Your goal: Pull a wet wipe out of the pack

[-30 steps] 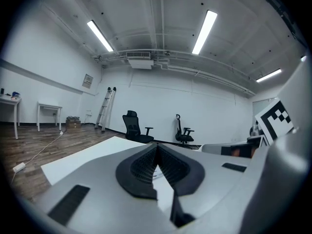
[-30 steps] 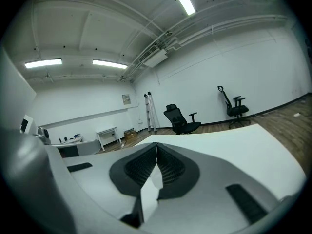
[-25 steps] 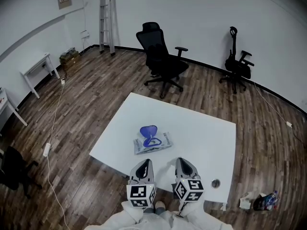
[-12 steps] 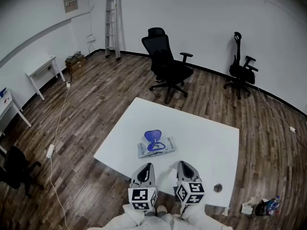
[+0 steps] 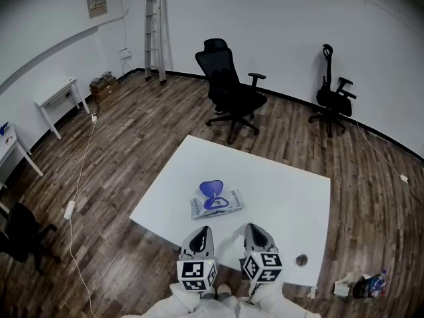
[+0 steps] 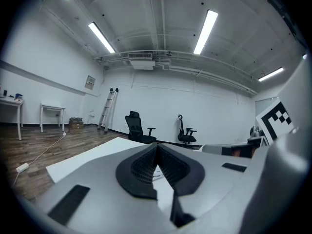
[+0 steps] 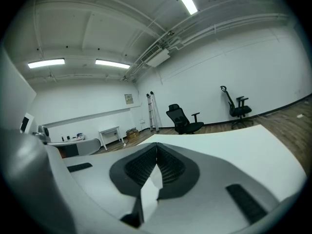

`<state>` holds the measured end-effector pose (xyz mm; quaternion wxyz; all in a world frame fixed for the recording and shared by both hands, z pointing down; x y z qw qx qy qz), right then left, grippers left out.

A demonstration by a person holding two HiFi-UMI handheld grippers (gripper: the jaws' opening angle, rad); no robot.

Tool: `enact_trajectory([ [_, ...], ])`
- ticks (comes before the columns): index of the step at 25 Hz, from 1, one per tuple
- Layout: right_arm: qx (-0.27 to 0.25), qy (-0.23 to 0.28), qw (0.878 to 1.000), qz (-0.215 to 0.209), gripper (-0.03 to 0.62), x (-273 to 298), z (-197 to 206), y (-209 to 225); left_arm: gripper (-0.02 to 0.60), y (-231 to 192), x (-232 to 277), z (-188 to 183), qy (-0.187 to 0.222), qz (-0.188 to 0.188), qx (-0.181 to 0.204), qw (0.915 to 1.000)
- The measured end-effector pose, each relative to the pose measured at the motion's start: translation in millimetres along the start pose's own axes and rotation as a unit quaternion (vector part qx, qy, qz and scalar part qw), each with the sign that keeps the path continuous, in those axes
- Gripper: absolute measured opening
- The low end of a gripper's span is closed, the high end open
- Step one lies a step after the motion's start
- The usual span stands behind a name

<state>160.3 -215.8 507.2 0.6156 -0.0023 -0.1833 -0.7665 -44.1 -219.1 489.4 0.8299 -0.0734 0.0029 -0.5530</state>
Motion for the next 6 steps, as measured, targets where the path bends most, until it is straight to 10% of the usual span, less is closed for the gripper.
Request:
enact_trajectory([
  [6,-0.005,0.000,1.000,-0.009,0.009,5.9,-2.0,-2.2,-0.002,-2.3,3.3,-2.2,0.005,-0.003,0.001,1.0000],
])
Point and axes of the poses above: the fingertips, and each gripper's own axes: x forward along the fingers, y to its right, z out of its underside, the point moved 10 cm from there along -x, backward along the fingers, and after that the axes turned 3 degrees about x, right-handed, at the moved point
